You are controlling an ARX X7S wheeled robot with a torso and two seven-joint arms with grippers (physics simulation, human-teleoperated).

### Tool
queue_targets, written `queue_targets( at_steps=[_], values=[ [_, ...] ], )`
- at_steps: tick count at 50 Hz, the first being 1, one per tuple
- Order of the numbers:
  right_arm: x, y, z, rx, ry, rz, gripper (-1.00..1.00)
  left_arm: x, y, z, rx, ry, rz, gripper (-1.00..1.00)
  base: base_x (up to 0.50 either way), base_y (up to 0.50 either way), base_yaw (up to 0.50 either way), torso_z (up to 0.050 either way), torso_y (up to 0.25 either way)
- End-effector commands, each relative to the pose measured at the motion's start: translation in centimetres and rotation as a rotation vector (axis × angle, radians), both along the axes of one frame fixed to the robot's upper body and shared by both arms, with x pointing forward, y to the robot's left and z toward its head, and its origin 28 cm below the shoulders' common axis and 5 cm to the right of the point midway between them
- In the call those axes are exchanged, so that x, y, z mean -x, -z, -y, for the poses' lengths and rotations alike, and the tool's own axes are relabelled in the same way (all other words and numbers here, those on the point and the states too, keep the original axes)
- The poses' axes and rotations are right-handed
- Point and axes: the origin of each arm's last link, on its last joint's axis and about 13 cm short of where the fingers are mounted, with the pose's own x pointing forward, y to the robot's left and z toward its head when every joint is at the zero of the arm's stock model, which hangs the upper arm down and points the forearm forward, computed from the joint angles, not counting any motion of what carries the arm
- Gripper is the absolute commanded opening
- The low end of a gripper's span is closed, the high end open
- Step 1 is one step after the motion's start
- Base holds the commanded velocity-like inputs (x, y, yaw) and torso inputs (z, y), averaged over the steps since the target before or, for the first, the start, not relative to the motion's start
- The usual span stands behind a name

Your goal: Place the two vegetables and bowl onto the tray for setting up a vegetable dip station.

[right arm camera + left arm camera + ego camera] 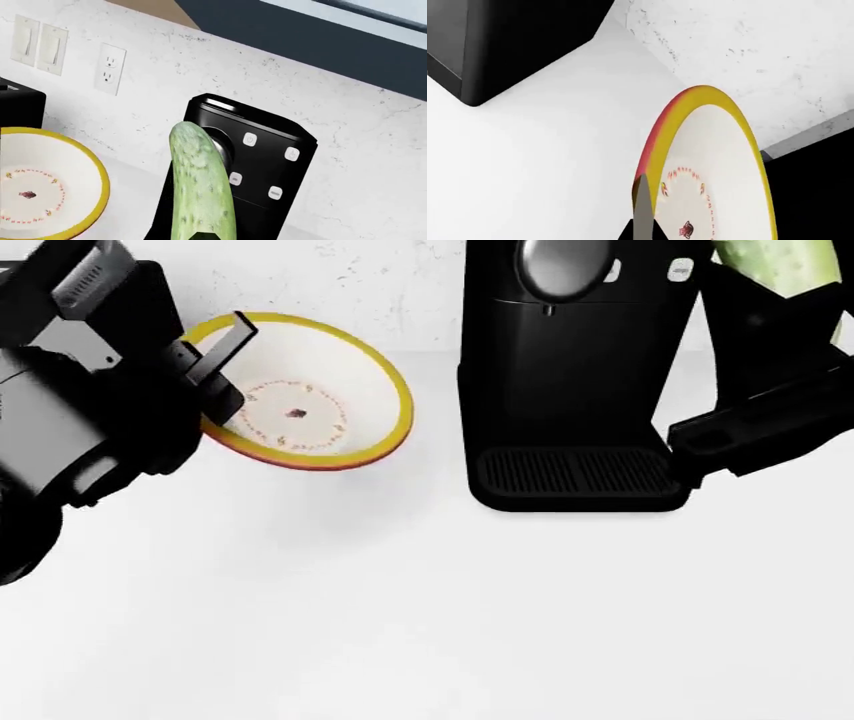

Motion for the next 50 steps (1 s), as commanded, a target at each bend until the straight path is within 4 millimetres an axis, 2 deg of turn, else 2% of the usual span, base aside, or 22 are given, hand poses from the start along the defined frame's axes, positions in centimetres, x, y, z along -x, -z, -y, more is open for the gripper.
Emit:
queue_targets(
  at_steps=[1,7,14,24,27,29,50],
  values=[
    [-0.1,-0.1,0.1,0.005,0.014,0.024,-1.0,3.0,-4.4,-0.3,0.002,0.008,0.161,-1.0,0.0,0.0,0.0,0.0,0.0],
    [0.1,-0.3,-0.2,0.022,0.023,0.011,-1.0,4.8,-6.5,-0.4,-0.018,0.008,0.258,-1.0,-0.32,0.02,0.0,0.0,0.0],
    [-0.1,-0.2,-0.3,0.031,0.033,0.012,-1.0,6.3,-7.8,-0.5,-0.033,0.015,0.334,-1.0,-0.5,0.0,0.0,0.0,0.0],
    [-0.3,-0.6,-0.1,-0.019,0.04,0.066,-1.0,6.8,-8.7,-0.6,-0.034,0.018,0.375,-1.0,-0.5,0.0,0.0,0.0,0.0],
    [-0.3,-0.9,0.1,-0.061,0.06,0.093,-1.0,7.0,-9.1,-0.7,-0.043,0.006,0.391,-1.0,0.0,0.0,0.0,0.0,0.0],
    [-0.3,-0.7,0.4,0.012,0.099,0.088,-1.0,7.2,-9.2,-0.8,-0.047,0.0,0.401,-1.0,0.0,0.0,0.0,0.0,0.0],
    [-0.4,-0.6,0.2,0.051,0.098,0.091,-1.0,7.9,-9.8,-0.6,-0.057,0.007,0.435,-1.0,0.0,0.5,0.0,0.0,0.0]
  ],
)
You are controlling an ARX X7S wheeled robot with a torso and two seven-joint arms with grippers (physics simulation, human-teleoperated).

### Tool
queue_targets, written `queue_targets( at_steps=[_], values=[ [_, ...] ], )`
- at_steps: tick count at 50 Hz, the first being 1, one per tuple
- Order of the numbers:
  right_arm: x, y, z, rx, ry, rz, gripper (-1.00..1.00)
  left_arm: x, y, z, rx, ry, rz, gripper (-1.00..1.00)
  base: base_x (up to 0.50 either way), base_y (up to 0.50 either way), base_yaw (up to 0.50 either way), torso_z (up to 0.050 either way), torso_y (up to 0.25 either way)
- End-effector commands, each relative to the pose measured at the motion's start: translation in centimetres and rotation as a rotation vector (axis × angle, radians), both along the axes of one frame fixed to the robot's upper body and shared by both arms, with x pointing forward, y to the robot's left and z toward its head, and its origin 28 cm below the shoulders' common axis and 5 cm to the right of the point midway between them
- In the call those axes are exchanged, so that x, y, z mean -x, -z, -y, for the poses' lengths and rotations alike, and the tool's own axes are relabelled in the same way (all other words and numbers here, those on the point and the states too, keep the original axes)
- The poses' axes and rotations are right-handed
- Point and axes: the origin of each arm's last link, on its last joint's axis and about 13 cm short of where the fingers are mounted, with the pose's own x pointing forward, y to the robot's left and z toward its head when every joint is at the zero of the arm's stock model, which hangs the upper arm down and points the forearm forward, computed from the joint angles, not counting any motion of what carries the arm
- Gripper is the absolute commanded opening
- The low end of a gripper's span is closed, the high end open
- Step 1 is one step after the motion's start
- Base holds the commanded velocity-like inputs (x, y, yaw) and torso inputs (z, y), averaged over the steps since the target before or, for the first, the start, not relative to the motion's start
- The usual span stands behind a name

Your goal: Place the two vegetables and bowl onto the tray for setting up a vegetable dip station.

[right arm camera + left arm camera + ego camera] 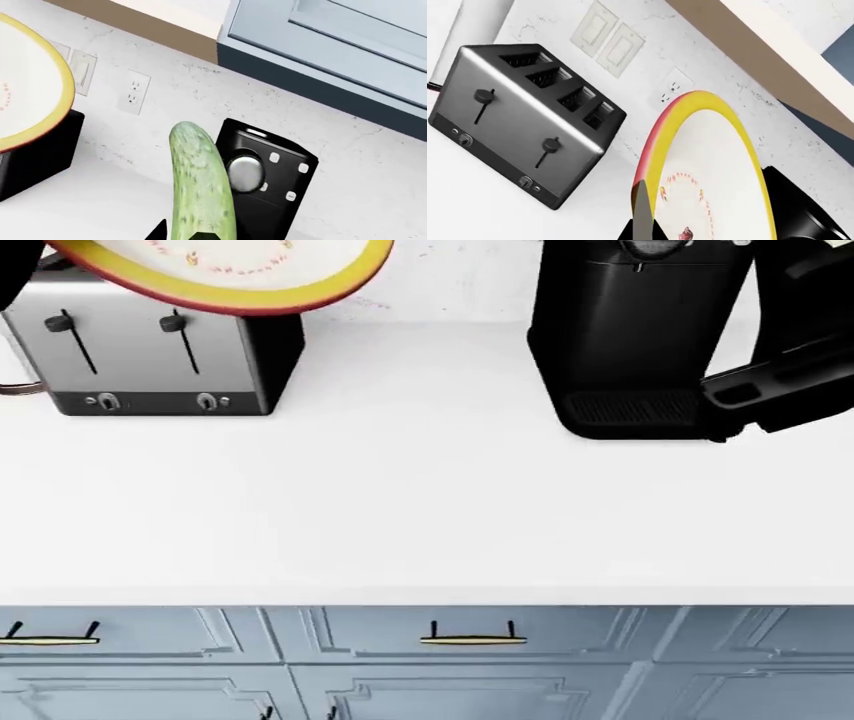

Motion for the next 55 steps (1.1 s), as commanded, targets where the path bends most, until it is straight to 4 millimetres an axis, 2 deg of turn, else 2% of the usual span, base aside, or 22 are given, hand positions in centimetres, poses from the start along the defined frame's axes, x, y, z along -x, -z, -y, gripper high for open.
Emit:
queue_targets(
  at_steps=[1,8,31,55],
  values=[
    [-0.03,-0.06,0.0,0.018,0.005,0.009,-1.0,0.62,-0.63,-0.02,0.004,0.005,0.035,-1.0,0.0,0.5,0.0,0.0,0.0],
    [-0.23,0.38,0.15,0.019,0.004,0.01,-1.0,0.55,-0.54,-0.01,0.004,0.006,0.035,-1.0,0.0,0.5,0.0,0.0,0.0],
    [0.1,-0.29,-0.17,0.016,0.019,0.02,-1.0,0.45,-0.44,-0.04,0.013,0.015,0.04,-1.0,0.0,0.5,0.0,0.0,0.0],
    [-0.09,-0.02,-0.29,0.024,0.012,0.022,-1.0,0.48,-0.26,0.11,0.007,0.019,0.038,-1.0,0.0,0.5,0.0,0.0,0.0]
  ],
)
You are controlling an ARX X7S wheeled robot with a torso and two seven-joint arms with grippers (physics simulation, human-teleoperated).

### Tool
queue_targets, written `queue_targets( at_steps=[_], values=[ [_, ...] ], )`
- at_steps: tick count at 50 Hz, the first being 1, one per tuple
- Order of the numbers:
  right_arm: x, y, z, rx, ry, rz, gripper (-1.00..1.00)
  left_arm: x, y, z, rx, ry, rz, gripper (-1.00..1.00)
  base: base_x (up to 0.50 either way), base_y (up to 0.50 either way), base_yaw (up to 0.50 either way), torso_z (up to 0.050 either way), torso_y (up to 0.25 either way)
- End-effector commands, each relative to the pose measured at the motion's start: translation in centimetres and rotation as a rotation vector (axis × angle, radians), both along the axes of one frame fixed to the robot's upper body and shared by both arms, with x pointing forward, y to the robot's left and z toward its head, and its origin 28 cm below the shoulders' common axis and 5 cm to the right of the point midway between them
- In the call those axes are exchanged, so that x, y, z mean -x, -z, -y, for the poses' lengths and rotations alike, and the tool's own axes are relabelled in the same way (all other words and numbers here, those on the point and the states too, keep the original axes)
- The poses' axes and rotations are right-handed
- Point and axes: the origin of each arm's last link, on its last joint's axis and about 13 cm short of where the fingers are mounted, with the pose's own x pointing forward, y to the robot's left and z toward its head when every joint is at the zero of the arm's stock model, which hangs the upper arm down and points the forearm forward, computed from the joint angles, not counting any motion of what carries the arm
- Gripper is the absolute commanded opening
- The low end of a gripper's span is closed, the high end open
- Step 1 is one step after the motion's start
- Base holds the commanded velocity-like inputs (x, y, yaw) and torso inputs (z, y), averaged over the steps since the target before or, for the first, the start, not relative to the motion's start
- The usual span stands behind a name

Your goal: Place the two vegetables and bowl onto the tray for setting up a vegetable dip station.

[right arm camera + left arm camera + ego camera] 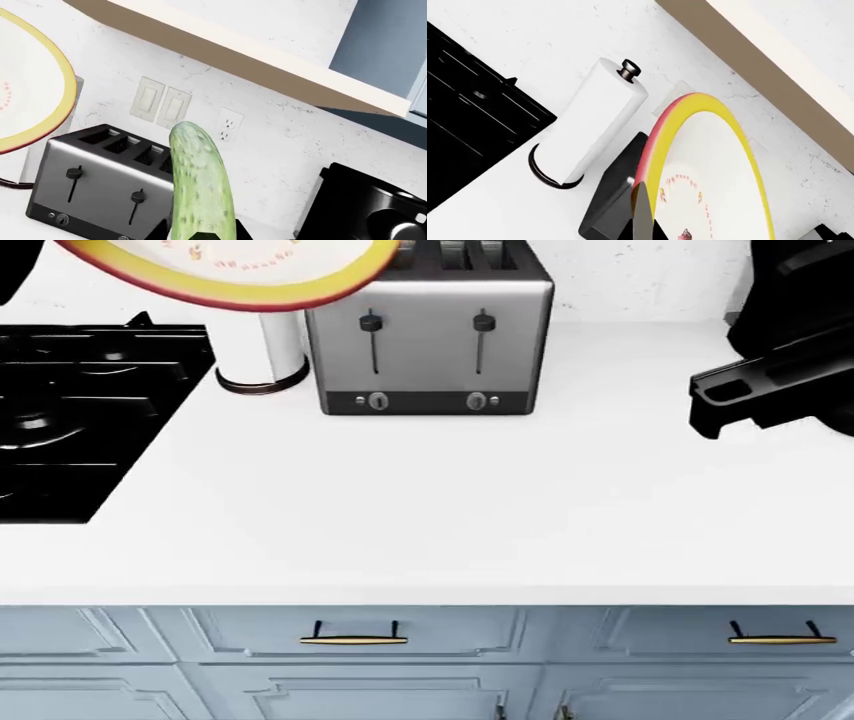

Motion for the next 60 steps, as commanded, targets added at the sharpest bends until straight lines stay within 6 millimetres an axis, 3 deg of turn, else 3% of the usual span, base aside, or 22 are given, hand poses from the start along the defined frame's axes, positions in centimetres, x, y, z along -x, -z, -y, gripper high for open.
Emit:
queue_targets(
  at_steps=[1,60],
  values=[
    [-0.05,0.09,0.04,0.007,0.003,0.007,-1.0,0.17,-0.21,-0.04,0.009,0.003,0.017,-1.0,0.0,0.5,0.0,0.0,0.01],
    [-0.01,0.06,-0.16,0.016,-0.013,0.017,-1.0,0.15,-0.26,-0.1,0.009,0.002,0.02,-1.0,0.0,0.5,0.0,0.0,0.001]
  ],
)
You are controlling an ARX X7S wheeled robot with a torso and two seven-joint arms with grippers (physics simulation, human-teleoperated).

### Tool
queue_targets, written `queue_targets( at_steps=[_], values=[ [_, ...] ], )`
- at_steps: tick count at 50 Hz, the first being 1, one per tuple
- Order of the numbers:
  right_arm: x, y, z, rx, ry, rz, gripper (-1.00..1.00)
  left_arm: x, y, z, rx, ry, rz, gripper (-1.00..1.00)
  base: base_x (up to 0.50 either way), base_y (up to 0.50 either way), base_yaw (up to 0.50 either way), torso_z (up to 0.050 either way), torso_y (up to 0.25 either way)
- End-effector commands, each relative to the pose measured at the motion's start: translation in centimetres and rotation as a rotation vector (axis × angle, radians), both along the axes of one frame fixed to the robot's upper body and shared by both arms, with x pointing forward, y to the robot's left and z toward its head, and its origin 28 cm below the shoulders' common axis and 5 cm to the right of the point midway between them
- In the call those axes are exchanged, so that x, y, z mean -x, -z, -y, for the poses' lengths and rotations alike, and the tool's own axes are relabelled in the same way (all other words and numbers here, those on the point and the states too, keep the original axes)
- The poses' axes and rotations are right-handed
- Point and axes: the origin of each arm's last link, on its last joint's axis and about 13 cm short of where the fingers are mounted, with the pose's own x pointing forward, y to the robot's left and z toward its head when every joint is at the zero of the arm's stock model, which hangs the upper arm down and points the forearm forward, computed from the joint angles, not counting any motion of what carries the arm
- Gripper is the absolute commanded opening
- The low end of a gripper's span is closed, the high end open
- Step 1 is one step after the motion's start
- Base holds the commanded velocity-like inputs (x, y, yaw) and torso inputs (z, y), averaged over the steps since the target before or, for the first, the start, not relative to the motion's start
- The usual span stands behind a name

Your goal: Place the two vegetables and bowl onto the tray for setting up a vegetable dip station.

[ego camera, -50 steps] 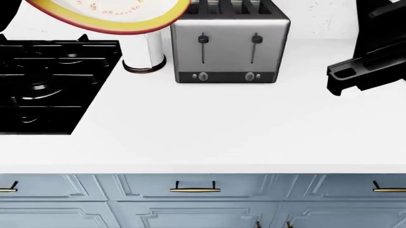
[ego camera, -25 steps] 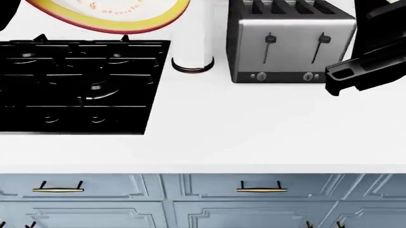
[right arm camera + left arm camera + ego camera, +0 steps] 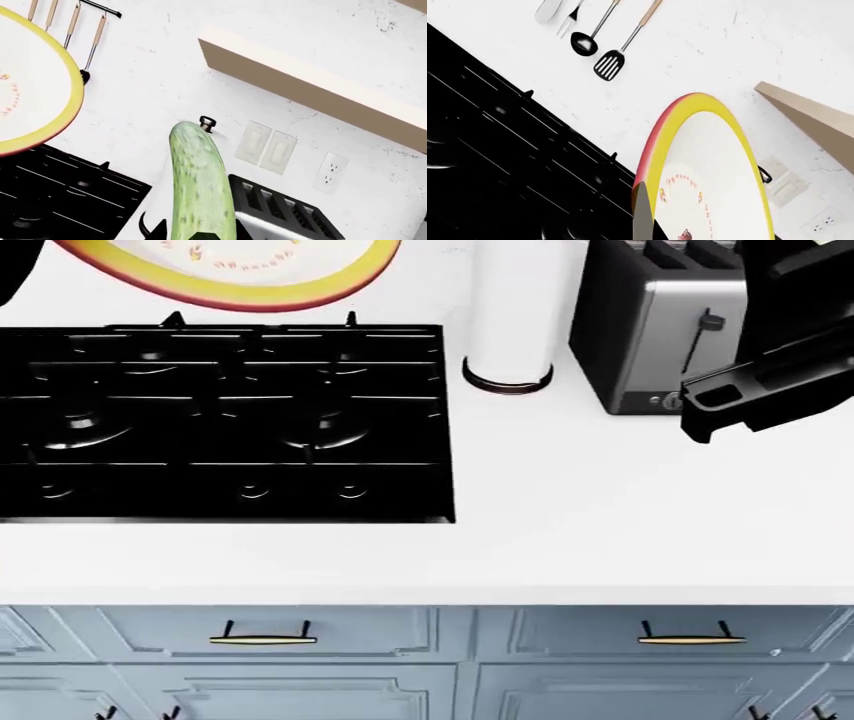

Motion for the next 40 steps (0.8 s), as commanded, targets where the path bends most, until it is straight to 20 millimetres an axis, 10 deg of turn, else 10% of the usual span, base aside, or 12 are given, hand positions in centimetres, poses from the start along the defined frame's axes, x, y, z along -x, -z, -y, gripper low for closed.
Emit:
queue_targets(
  at_steps=[1,40],
  values=[
    [0.02,-0.06,-0.02,0.005,0.0,0.008,-1.0,0.13,-0.28,-0.09,0.01,0.001,0.019,-1.0,0.0,0.5,0.0,0.0,0.0],
    [-0.13,0.01,-0.16,0.008,-0.007,0.006,-1.0,0.05,-0.32,-0.21,0.011,-0.006,0.022,-1.0,0.0,0.5,0.0,0.0,0.001]
  ],
)
